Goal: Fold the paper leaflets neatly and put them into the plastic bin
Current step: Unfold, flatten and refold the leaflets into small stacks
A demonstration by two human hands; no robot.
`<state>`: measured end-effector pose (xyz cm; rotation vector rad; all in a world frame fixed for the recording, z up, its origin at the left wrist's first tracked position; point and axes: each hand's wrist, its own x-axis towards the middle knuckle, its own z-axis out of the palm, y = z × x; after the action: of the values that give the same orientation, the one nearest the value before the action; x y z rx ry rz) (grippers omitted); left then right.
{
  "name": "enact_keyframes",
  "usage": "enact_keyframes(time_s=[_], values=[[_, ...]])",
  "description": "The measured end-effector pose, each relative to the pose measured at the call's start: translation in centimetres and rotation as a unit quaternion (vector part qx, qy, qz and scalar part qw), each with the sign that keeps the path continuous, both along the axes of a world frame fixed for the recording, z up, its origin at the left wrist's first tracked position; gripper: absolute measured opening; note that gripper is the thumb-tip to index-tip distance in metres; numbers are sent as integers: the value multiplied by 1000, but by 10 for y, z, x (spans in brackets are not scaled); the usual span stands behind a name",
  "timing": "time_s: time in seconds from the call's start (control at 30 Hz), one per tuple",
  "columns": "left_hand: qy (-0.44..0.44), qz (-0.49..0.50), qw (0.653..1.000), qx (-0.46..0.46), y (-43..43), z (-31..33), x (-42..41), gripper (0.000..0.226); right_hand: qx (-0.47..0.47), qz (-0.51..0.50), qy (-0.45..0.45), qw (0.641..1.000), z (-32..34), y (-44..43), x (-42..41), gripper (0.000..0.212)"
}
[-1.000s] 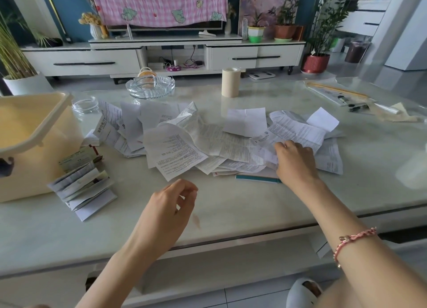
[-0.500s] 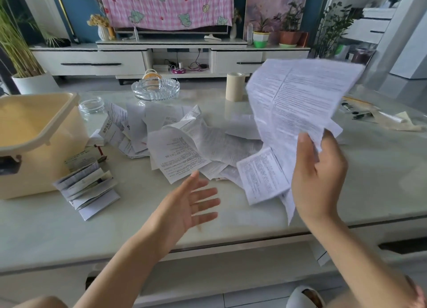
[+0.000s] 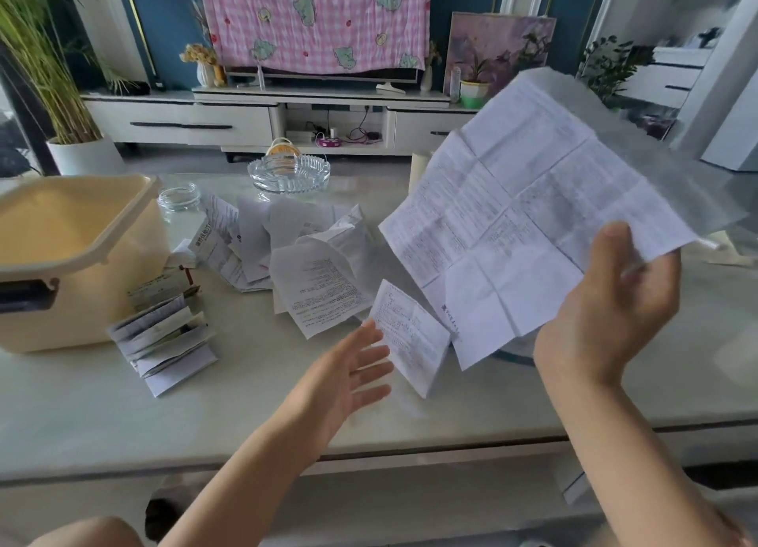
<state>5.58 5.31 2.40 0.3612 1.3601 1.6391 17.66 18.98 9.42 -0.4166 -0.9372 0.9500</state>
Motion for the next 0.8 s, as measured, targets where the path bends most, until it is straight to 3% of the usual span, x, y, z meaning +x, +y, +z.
enact_keyframes(time_s=[0.13,0.2,0.37,0.47,0.6,0.67,0.73,0.8], values=[[12,-17,998,57,-1,8,-4,60,-217,126,-21,968,-14,-5,-6,14],[5,-41,996,78,-2,8,-4,56,-270,169,-27,948,-18,-12,-11,14],[-6,-54,998,39,3,2,-1,44,-239,152,-20,959,-7,-12,-12,15],[-36,-51,998,23,3,2,1,43,-279,171,-23,945,-11,-10,-14,13],[100,54,993,-29,-5,7,0,23,-370,246,-31,895,-22,-15,-18,17],[139,117,983,-4,-11,13,0,17,-387,305,-45,869,-25,-17,-20,22],[102,145,983,50,-14,19,-2,16,-382,368,-62,845,-24,-19,-19,22],[30,152,983,94,-16,22,-7,18,-363,370,-106,849,-28,-18,-22,19]])
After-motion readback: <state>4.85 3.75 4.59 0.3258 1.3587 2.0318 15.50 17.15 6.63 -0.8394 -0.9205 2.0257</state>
